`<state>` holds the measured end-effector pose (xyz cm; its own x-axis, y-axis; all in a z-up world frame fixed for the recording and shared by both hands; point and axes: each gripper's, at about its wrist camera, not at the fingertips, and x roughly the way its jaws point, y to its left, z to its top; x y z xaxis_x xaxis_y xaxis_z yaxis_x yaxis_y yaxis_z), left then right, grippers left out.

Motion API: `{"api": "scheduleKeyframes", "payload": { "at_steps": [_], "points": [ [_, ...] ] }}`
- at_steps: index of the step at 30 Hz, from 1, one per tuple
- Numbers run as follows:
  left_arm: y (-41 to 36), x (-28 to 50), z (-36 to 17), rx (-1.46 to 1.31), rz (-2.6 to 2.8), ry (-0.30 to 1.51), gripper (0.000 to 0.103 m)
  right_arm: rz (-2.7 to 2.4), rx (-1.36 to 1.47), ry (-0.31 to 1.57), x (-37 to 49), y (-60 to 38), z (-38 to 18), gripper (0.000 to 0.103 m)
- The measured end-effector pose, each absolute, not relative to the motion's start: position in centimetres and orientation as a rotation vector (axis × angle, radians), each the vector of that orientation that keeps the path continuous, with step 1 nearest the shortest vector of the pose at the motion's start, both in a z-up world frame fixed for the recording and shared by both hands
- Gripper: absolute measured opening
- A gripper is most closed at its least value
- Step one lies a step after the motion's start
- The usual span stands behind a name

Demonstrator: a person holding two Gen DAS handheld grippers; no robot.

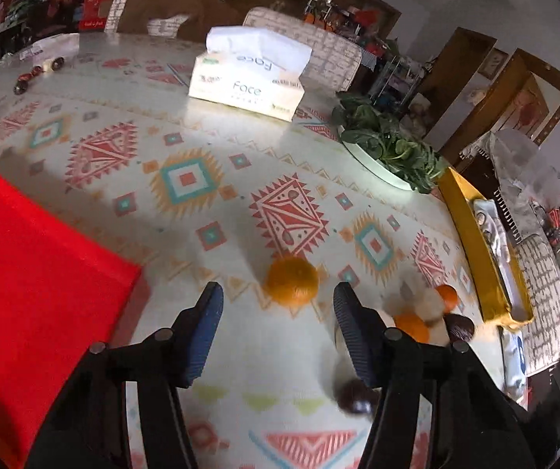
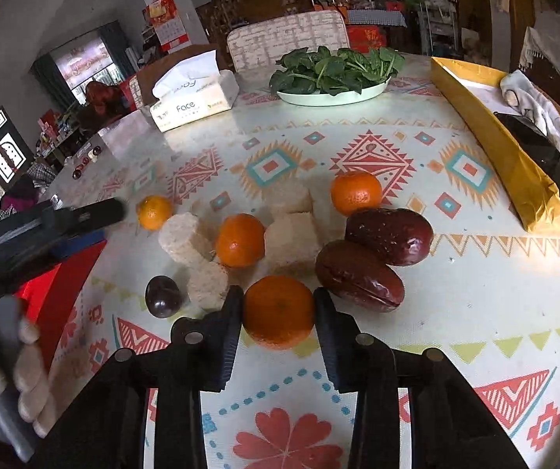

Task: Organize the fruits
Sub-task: 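Grasp an orange with the left gripper while the right gripper grasps another orange, then carry both oranges over the red tray and open both grippers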

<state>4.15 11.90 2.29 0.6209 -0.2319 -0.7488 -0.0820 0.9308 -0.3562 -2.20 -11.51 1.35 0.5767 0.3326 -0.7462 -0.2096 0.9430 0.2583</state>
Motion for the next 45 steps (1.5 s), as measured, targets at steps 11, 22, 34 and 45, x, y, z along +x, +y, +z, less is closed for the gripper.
{"api": "scheduleKeyframes", "payload": {
  "at_steps": [11,22,34,45],
  "points": [
    [10.0,6.1,0.9,-0.276,-0.106,0.9,0.032,0.301,0.138,0.894,-2.5,-11.8,1.4,0.04],
    [10.9,3.4,2.6,-0.296,-0.1,0.771,0.032,0.324,0.14,0.883,-2.6,-11.6,1.4,0.039],
    [16.0,-7.1,7.8,-0.355,-0.082,0.646,0.032,0.363,0.205,0.794,-3.6,-12.8,2.8,0.039],
    [30.3,-10.5,7.0,-0.41,0.202,0.689,0.032,0.584,0.13,0.738,-7.9,-4.9,9.6,0.039]
  ]
}}
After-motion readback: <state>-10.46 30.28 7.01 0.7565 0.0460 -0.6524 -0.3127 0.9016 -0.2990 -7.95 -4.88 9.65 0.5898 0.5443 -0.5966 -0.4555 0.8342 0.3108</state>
